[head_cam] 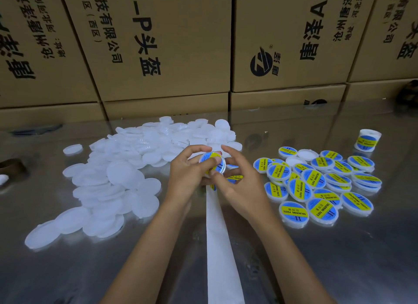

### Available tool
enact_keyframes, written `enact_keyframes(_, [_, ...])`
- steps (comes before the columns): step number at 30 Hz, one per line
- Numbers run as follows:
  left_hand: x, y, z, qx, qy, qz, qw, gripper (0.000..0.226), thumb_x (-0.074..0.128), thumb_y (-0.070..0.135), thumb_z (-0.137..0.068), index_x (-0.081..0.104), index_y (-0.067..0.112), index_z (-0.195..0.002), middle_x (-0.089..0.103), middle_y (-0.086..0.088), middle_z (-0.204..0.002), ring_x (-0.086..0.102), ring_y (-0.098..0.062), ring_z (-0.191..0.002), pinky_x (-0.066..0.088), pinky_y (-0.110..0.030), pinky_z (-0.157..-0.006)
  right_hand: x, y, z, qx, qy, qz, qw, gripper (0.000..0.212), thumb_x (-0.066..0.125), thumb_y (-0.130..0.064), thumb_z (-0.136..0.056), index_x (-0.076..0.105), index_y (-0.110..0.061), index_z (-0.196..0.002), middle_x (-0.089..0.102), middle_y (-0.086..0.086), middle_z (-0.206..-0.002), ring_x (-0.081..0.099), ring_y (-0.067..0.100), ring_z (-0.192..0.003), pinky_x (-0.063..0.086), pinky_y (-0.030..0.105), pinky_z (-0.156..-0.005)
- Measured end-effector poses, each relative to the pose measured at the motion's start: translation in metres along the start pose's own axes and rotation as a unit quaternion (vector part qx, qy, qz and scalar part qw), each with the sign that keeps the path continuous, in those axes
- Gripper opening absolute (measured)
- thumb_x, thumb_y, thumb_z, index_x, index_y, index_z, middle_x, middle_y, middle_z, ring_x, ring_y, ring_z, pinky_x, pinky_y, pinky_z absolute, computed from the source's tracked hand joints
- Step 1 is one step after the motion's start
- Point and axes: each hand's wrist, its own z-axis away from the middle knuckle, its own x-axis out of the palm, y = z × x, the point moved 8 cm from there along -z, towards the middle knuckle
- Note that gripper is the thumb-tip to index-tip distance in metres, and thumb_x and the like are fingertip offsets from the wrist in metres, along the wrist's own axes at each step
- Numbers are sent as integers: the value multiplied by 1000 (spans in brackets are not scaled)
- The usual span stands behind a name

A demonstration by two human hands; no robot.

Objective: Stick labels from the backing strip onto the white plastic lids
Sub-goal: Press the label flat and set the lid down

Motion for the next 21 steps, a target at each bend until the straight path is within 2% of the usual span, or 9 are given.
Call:
enact_keyframes(2, [2,-1,0,-1,-9,-9,1000,20,80,7,-82,71,19,-96,78,-9,-87,75,-21,-71,56,-28,-53,1,1,0,-7,0,34,999,50,76,-35,-78,54,-42,-123,64,-27,-99,64,0,-90,56,26,-80])
enact_keyframes(5, [7,-1,1,-4,-32,-17,999,17,78,10,-84,73,23,-94,78,-9,-89,75,-22,-75,61,-36,-63,-6,4,-2,3,37,103,994,55,70,-64,-62,47,-47,-110,63,-26,-93,64,3,-79,56,33,-71])
enact_keyframes(7, [9,0,1,-10,-47,-2,999,14,74,11,-88,73,22,-96,78,-6,-95,75,-26,-80,61,-40,-70,-10,9,-3,21,56,141,988,61,65,-77,-56,45,-44,-103,62,-23,-86,62,0,-74,52,29,-64])
enact_keyframes(9, [11,0,1,-13,-65,13,998,11,69,12,-92,71,19,-100,78,-5,-103,75,-32,-91,59,-46,-79,-12,10,-3,15,63,174,983,60,60,-84,-58,48,-38,-93,61,-19,-79,60,-1,-70,45,25,-57])
enact_keyframes(11, [13,0,1,-17,-78,25,997,12,64,11,-95,70,14,-105,77,-8,-107,73,-37,-96,58,-51,-85,-8,8,-3,-5,54,204,978,59,52,-86,-65,53,-31,-87,61,-18,-75,59,1,-68,44,26,-54])
enact_keyframes(16, [12,-2,0,-35,-67,34,997,20,52,7,-97,71,4,-105,74,-19,-111,70,-42,-104,56,-57,-88,-7,11,-1,-1,53,264,963,60,32,-83,-79,57,-28,-82,59,-12,-65,57,6,-66,41,30,-56])
enact_keyframes(18, [13,-3,-1,-49,-76,37,995,24,49,8,-98,70,4,-107,73,-20,-110,70,-41,-104,59,-55,-84,-7,12,-2,-4,47,265,963,56,30,-77,-87,54,-28,-74,57,-12,-61,55,6,-63,36,26,-52])
enact_keyframes(21, [20,-3,3,-55,-127,27,990,31,46,-1,-95,70,9,-112,76,-12,-106,73,-31,-94,62,-39,-71,-12,11,-3,-10,64,262,963,54,29,-63,-98,45,-27,-61,52,-6,-54,51,10,-57,26,24,-48])
